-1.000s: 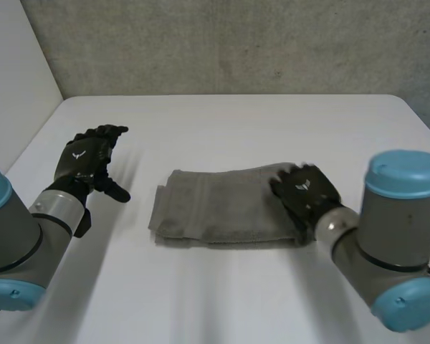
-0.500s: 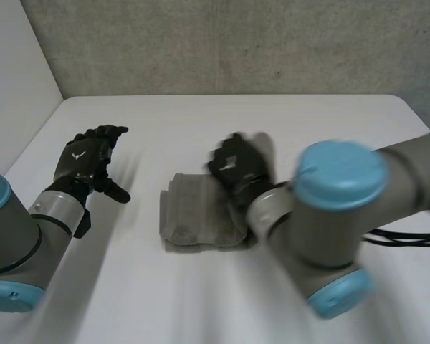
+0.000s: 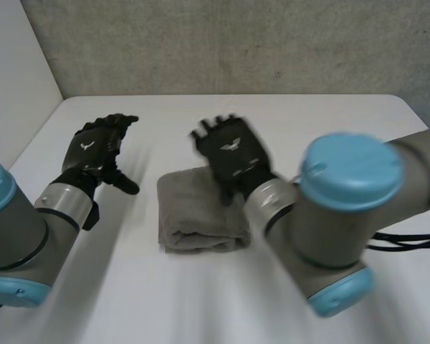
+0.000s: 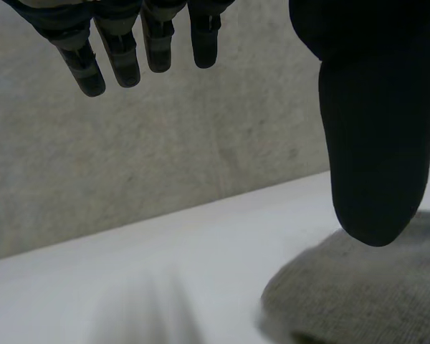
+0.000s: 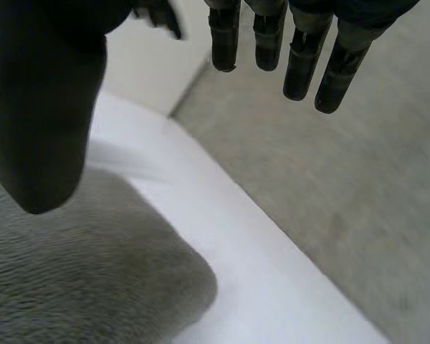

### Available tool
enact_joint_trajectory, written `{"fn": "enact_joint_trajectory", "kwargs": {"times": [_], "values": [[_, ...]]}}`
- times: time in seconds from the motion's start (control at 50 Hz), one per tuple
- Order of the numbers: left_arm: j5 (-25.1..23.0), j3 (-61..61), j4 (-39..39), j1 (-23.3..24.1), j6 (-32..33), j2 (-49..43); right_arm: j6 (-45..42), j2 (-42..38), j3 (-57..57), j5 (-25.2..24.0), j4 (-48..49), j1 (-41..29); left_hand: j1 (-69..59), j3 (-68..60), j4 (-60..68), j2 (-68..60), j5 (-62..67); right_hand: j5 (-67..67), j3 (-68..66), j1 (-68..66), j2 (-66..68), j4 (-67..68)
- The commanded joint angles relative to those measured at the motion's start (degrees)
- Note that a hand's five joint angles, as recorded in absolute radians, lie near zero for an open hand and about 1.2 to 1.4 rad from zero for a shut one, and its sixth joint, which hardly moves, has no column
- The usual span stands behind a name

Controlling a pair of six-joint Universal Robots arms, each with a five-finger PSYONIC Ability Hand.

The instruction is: Fold the laundry

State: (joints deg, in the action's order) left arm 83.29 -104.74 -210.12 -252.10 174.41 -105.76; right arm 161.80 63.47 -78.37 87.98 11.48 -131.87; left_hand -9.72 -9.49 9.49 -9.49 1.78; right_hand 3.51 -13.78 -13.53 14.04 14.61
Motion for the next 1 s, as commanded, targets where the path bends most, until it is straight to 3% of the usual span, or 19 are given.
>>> {"fn": "enact_joint_trajectory", "kwargs": {"times": [0.02,0.06,0.12,0.2,0.32,0.4,0.48,0.58,0.66,0.74,0.78,0.88,1.0], "values": [[0.7,5.0,0.8,6.8,0.0,-2.2,11.3,-0.8,-1.4,-5.1,-3.1,7.6,-1.2,-1.4,1.4,-1.4,-0.9,-3.5,3.8,3.5,-4.0,-4.6],[0.9,6.2,1.1,8.4,0.1,-4.2,12.0,-4.0,-0.2,-9.3,-6.4,8.5,-1.3,-1.6,1.6,-1.6,-0.7,-3.5,3.8,3.5,-4.0,-4.6],[2.7,8.4,3.7,10.7,0.7,-8.5,13.2,-8.0,1.8,-11.0,-8.7,8.7,-1.3,-1.6,1.6,-1.6,-0.7,-3.5,3.8,3.5,-4.0,-4.6],[5.2,12.4,10.5,11.3,0.8,-16.3,14.1,-12.0,3.8,-11.1,-10.3,8.7,-0.3,-0.6,0.6,-0.6,-1.7,-3.5,3.8,3.5,-4.0,-4.6],[5.5,14.4,15.6,11.3,1.7,-18.3,13.5,-14.7,6.6,-11.0,-13.8,8.7,-0.3,-0.5,0.5,-0.5,-1.8,-3.5,3.8,3.5,-4.0,-4.6],[5.4,15.5,17.8,11.2,2.1,-14.8,13.5,-12.3,7.4,-10.8,-14.6,8.7,-0.3,-0.5,0.5,-0.5,-1.8,-3.5,3.8,3.5,-4.0,-4.6],[5.4,16.9,19.3,11.2,2.2,-9.4,13.6,-2.6,7.8,-9.1,-14.8,9.8,-0.3,-0.5,0.5,-0.5,-1.8,-3.5,3.8,3.5,-4.0,-4.6],[5.5,22.6,28.0,11.2,1.9,-1.2,13.9,8.1,8.7,-3.9,-14.8,12.3,-0.3,-0.5,0.5,-0.5,-1.8,-3.5,3.8,3.5,-4.0,-4.6],[6.8,32.6,41.5,11.0,1.3,3.7,13.5,15.5,9.9,1.4,-15.8,14.2,-0.3,-0.5,0.5,-0.5,-1.8,-3.5,3.8,3.5,-4.0,-4.6],[9.6,38.8,50.0,11.0,1.3,5.3,13.3,17.9,10.8,3.9,-19.1,15.8,-0.3,-0.5,0.5,-0.5,-1.8,-3.5,3.8,3.5,-4.0,-4.6],[13.5,42.7,56.3,10.8,1.3,6.4,13.1,18.4,11.5,4.7,-21.1,16.6,-0.3,-0.5,0.5,-0.5,-1.8,-3.5,3.8,3.5,-4.0,-4.6],[16.2,42.7,59.0,8.8,1.5,7.7,12.9,18.4,13.5,5.8,-24.8,17.9,-0.3,-0.5,0.5,-0.5,-1.8,-3.5,3.8,3.5,-4.0,-4.6],[15.1,41.3,58.8,8.3,1.0,7.8,12.8,18.3,13.9,6.0,-25.5,18.7,-0.3,-0.5,0.5,-0.5,-1.8,-3.5,3.8,3.5,-4.0,-4.6]]}}
